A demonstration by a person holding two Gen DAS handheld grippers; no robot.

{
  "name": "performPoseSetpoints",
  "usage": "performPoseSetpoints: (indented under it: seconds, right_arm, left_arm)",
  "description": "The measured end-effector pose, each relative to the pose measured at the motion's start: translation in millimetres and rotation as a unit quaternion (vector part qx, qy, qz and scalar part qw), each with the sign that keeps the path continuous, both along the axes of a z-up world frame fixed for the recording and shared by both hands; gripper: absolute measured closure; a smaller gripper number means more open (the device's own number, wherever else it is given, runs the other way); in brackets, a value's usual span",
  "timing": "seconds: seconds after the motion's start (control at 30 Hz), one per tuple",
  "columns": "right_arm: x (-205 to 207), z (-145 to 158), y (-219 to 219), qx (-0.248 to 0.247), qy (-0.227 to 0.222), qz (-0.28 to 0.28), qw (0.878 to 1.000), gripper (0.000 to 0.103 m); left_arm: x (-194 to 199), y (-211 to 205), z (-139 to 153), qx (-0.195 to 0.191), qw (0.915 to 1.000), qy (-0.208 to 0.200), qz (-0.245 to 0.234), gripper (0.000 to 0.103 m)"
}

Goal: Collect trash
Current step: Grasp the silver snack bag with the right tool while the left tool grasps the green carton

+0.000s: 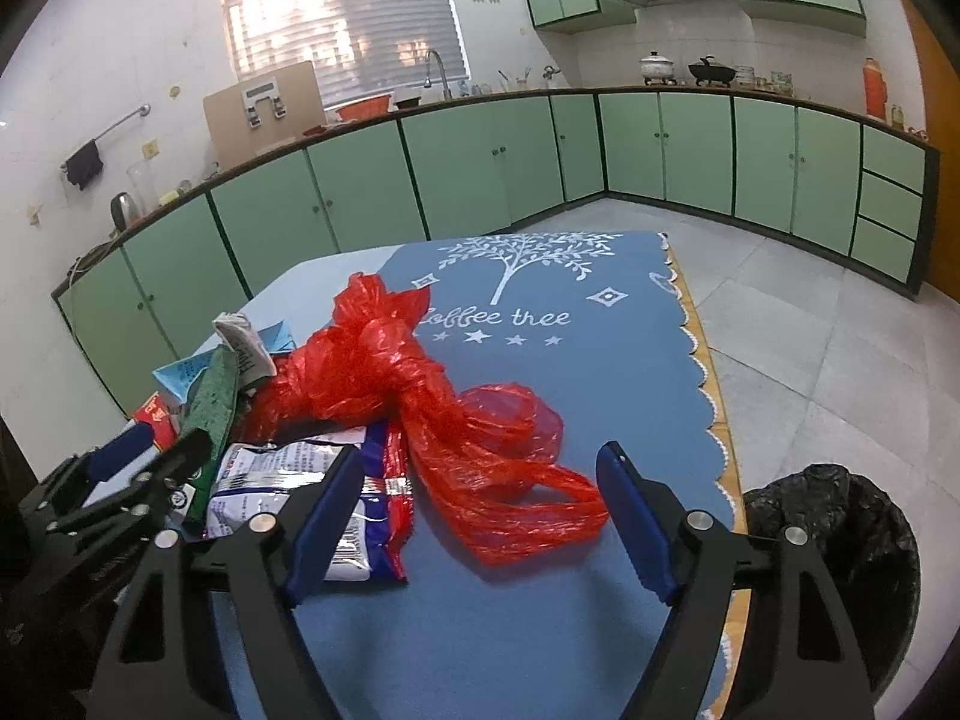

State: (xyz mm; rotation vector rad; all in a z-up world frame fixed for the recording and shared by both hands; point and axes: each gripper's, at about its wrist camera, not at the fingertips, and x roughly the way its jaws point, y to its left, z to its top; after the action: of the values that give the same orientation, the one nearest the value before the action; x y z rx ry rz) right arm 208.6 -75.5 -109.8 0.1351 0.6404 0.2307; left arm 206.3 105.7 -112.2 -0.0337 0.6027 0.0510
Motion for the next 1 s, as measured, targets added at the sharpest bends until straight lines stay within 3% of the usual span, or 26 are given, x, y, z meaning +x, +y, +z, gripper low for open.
performPoseSetpoints:
  seconds: [0.17, 0.43, 0.47, 0.6, 0.8, 0.83, 0.87, 0.9, 1.0]
  right_arm:
    - [1, -1, -4, 0.003, 0.000, -0.003, 1.000, 0.025]
    - [0, 1, 0, -0.003, -0.003, 0.001, 1.000, 0.025]
    - [-1, 1, 0, -0.003, -0.004, 0.001, 1.000, 0.025]
    - [-5, 2, -1, 0.002, -0.004, 0.003, 1.000, 0.025]
    - [-15, 3, 8, 0.001, 0.001, 0.020, 1.000, 0.025]
    - [-17, 2, 10, 0.004, 0.006, 0.025, 1.000, 0.025]
    - [-18, 0, 13, 0.004, 0.008, 0.028, 1.000, 0.025]
    - [-20, -1, 16, 0.003, 0.011, 0.033, 0.999, 0.025]
    - [-22, -2, 22, 0.001, 0.015, 0.043, 0.999, 0.025]
  left_arm:
    - [14, 0, -7, -0.004, 0.9993, 0.037, -0.002, 0.051]
    - [-8, 5, 0, -0.014, 0.9999, 0.003, -0.001, 0.058]
    - [-14, 4, 3, -0.014, 0.9999, -0.004, -0.003, 0.068]
    - [-39, 3, 14, -0.022, 0.9994, -0.025, -0.009, 0.068]
    - [-61, -2, 7, -0.016, 0.9996, -0.013, -0.019, 0.067]
    - [-62, -4, 3, -0.013, 0.9997, -0.005, -0.020, 0.065]
    - [-61, -4, 0, -0.014, 0.9997, 0.001, -0.021, 0.052]
    - [-60, -3, -4, -0.019, 0.9996, 0.007, -0.022, 0.046]
    - [-56, 1, -9, -0.024, 0.9995, 0.014, -0.018, 0.044]
